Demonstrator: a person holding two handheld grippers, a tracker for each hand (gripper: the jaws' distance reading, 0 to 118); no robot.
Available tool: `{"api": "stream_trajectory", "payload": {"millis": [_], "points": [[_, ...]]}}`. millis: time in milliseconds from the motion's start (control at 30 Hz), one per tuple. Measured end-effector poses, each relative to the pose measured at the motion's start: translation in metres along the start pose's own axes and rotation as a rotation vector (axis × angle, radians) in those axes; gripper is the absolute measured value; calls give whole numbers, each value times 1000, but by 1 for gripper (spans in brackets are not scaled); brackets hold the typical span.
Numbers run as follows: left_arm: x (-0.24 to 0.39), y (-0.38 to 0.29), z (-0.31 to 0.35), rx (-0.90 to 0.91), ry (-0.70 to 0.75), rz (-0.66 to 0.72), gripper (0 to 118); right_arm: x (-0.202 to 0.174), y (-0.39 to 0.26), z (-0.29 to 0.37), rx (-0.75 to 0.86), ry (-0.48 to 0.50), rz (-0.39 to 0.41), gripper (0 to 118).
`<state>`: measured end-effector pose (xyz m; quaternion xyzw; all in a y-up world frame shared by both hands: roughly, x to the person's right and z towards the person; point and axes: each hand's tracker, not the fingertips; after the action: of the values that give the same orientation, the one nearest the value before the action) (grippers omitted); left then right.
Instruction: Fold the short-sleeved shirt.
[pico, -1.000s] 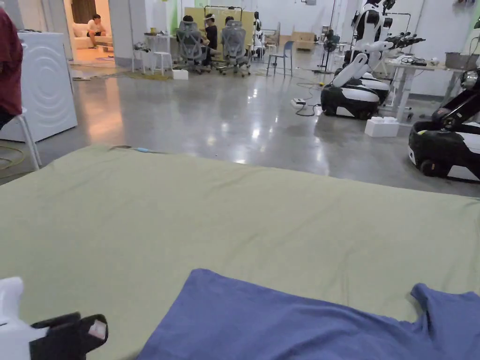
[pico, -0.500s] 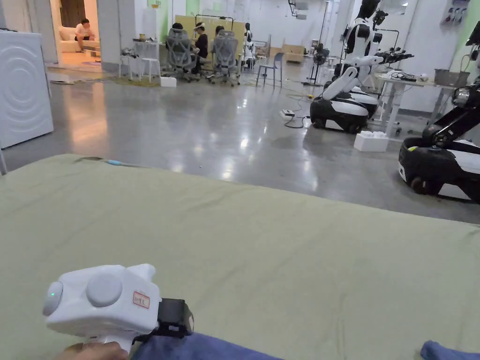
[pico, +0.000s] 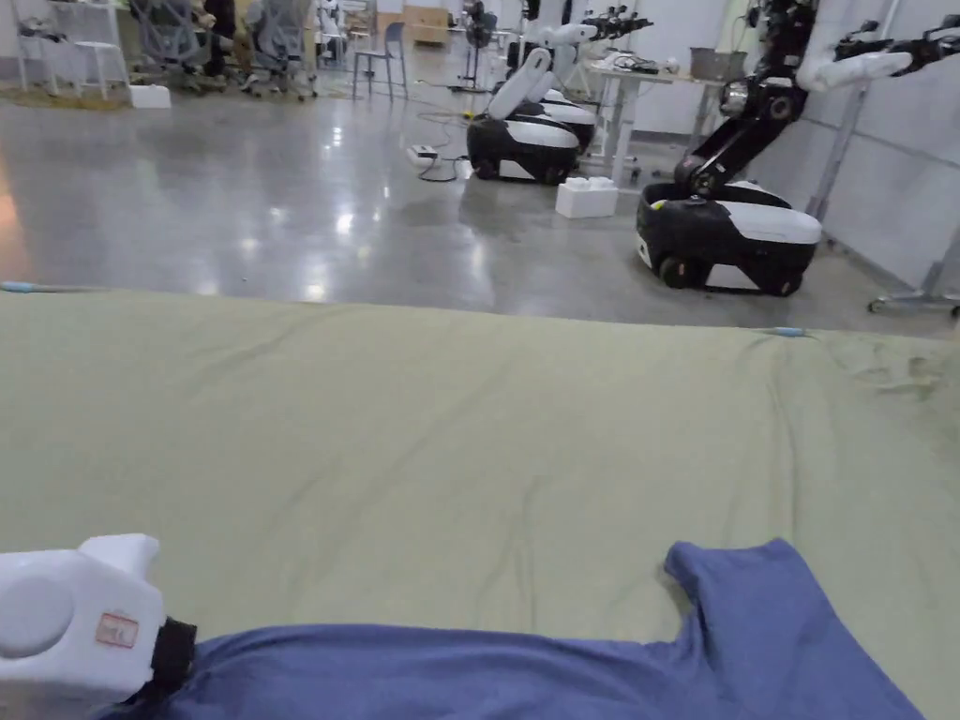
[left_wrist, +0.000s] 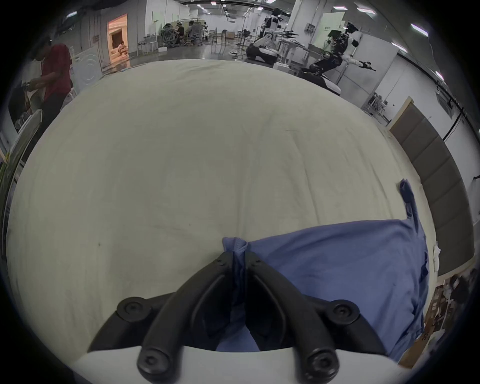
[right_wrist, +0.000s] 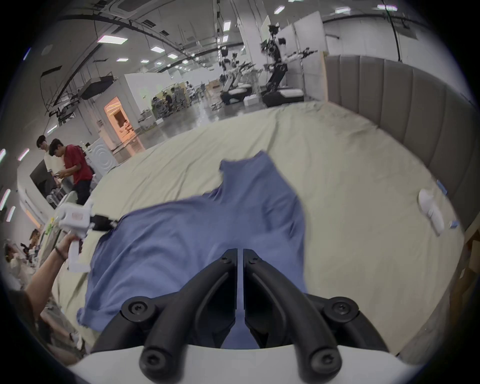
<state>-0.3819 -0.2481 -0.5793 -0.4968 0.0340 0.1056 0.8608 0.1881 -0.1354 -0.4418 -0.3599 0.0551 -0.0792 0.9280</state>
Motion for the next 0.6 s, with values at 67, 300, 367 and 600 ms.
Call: {"api": "stream_trajectory", "payload": {"millis": [67, 300, 367, 600], "points": [[2, -4, -1, 18, 16, -20, 9, 12, 21, -14, 24, -11, -3, 42], [19, -15, 4, 65, 60, -93, 9, 53, 80, -105, -101, -99, -102, 74], [21, -10, 5, 42, 64, -68, 9, 59, 88, -138, -160, -144, -101, 74], [23, -7, 8, 16, 56, -61, 9, 56, 76, -219, -451, -231, 49, 73]]}}
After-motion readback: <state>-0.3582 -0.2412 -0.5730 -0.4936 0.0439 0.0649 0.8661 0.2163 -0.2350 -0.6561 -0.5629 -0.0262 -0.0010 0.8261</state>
